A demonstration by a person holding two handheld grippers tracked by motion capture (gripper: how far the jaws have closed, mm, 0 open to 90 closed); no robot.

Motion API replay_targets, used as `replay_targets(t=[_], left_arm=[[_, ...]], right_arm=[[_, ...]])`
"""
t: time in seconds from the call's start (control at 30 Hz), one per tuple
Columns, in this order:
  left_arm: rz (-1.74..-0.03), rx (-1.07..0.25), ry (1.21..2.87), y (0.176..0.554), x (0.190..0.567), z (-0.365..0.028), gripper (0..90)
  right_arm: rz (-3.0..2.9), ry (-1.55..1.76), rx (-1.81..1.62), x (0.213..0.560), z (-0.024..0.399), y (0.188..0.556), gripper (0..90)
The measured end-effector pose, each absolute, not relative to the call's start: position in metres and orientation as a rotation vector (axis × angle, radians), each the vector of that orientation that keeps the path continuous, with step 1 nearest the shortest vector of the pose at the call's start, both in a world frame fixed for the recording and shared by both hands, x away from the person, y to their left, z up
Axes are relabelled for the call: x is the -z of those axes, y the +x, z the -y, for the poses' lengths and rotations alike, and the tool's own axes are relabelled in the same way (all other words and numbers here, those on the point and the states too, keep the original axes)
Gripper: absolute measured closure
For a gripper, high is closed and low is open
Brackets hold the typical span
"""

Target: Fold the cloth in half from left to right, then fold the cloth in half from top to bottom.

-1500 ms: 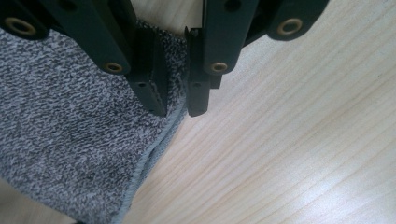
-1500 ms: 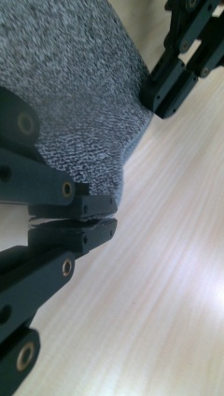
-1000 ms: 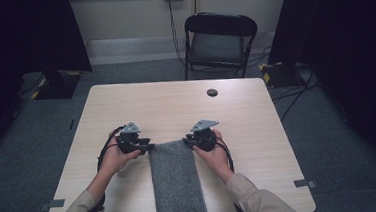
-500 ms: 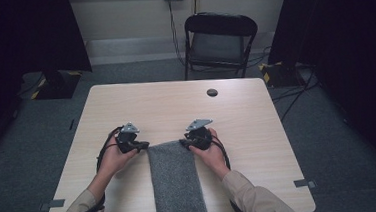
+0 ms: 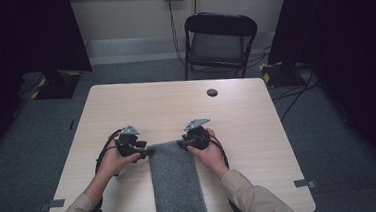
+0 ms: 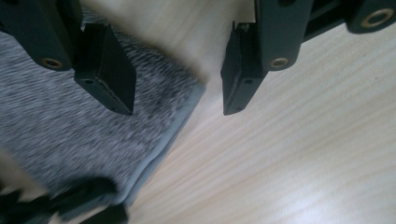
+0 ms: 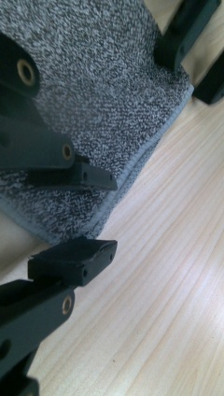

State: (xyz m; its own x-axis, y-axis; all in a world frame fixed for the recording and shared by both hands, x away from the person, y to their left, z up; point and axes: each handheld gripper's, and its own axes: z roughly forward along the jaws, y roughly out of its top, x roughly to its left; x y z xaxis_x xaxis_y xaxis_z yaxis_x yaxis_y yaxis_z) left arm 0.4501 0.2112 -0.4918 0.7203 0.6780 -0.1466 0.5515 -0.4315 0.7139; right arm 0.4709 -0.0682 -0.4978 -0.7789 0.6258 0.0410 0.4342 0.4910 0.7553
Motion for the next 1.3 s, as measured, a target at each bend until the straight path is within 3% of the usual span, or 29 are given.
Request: replay_targets(t=[0.1, 0.2, 0.4, 0.63, 1.0, 1.3], left_arm=[[-0.926, -0.206, 2.114, 0.452, 0.494, -0.211, 49.4], [-0.870, -0.190, 2.141, 0.454, 0.494, -0.207, 68.7], [-0.855, -0.166, 2.201, 0.457, 0.490, -0.200, 84.4], [-0.881, -0.148, 2.112, 0.464, 0.483, -0.201, 86.3], [-0.836, -0.217, 2.055, 0.512, 0.450, -0.184, 86.5], [-0.813, -0.214, 2.061, 0.510, 0.448, -0.185, 86.4]], right_arm=[[-2.493, 0.900, -1.172, 0.498, 0.069, 0.470, 67.0], [-2.493, 0.903, -1.183, 0.499, 0.071, 0.469, 74.7], [-2.503, 0.904, -1.193, 0.499, 0.070, 0.467, 84.7], [-2.490, 0.958, -1.243, 0.493, 0.078, 0.472, 85.5], [-2.384, 1.005, -1.319, 0.463, 0.091, 0.510, 85.4], [-2.385, 1.002, -1.332, 0.462, 0.090, 0.510, 85.3]])
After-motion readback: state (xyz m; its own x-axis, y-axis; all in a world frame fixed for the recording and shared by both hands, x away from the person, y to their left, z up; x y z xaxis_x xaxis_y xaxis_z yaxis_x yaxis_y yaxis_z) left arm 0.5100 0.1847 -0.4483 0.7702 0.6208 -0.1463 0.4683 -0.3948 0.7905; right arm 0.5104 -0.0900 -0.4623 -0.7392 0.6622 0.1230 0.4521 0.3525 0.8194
